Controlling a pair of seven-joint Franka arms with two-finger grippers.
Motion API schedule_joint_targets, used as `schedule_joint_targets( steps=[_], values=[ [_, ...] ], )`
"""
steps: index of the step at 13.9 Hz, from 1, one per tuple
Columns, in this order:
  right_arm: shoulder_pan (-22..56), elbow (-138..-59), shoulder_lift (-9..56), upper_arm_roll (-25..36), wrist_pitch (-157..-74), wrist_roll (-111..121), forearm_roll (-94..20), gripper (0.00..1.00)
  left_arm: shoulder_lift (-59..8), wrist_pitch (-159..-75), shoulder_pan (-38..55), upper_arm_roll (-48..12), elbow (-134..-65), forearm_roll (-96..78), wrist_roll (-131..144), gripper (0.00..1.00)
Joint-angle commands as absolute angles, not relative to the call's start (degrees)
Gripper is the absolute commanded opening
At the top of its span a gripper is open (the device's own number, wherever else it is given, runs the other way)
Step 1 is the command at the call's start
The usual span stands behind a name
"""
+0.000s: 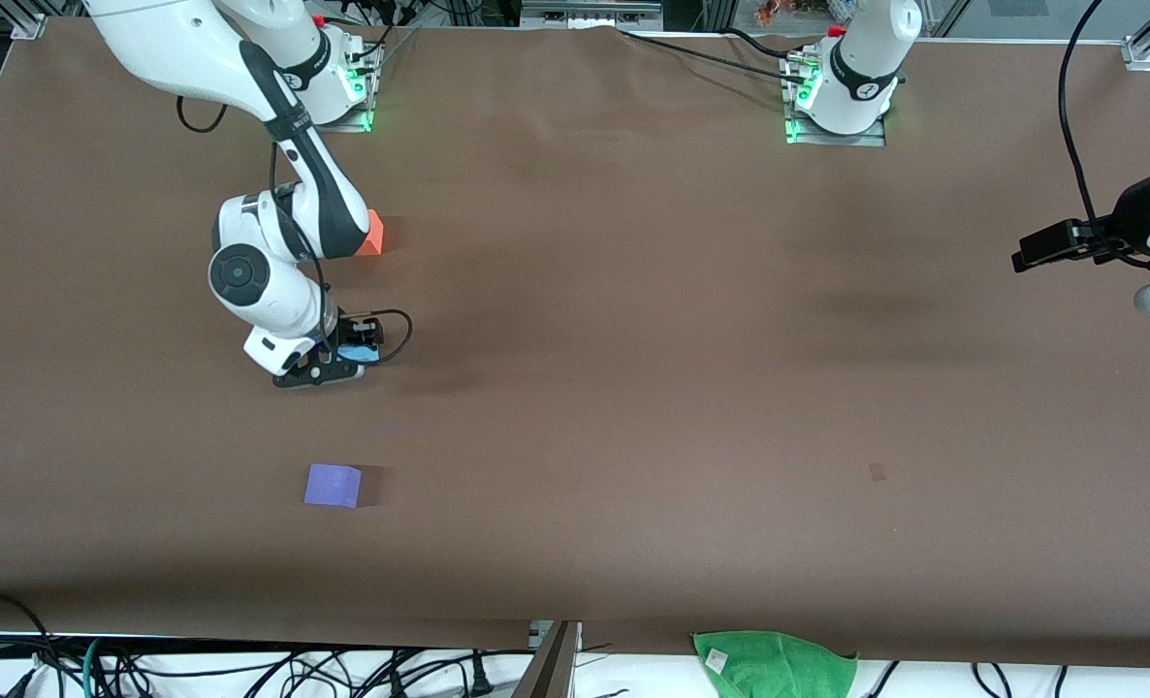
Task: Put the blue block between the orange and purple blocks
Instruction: 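Carry the blue cube with the right gripper between orange and purple cubes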
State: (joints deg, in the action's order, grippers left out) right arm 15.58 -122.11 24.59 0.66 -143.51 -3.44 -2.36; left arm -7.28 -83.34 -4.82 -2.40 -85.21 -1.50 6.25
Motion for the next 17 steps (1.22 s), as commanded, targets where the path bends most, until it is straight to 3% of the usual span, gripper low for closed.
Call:
schedule_joint_targets(
  steps=[1, 5, 8, 10, 13, 17],
  values=[
    [15.21, -124.19, 22.94, 0.88, -145.02, -2.63, -3.34, 0.0, -8.17, -82.97, -5.27, -2.55, -83.41, -2.46, 4.83, 1.0],
    [14.33, -123.57, 23.64, 0.88, -146.16, -2.72, -7.21, 0.01, -8.17, -82.97, -5.27, -2.55, -83.5, -2.55, 4.83, 1.0],
    [14.24, -123.22, 24.78, 0.88, -147.47, -5.36, -7.73, 0.07, -8.17, -82.88, -5.27, -2.55, -83.41, -2.55, 4.83, 1.0],
    [14.24, -123.14, 25.49, 0.88, -148.18, -5.36, -7.73, 0.32, -8.17, -82.97, -5.27, -2.55, -83.41, -2.55, 4.83, 1.0],
    [13.97, -121.39, 25.23, 0.97, -147.57, -4.4, -7.73, 1.0, -8.17, -82.97, -5.27, -2.55, -83.41, -2.55, 4.83, 1.0],
    [13.71, -119.8, 22.6, 0.97, -145.29, -4.66, -7.73, 1.0, -8.44, -82.97, -5.27, -2.55, -83.41, -2.55, 4.83, 1.0]
  ],
)
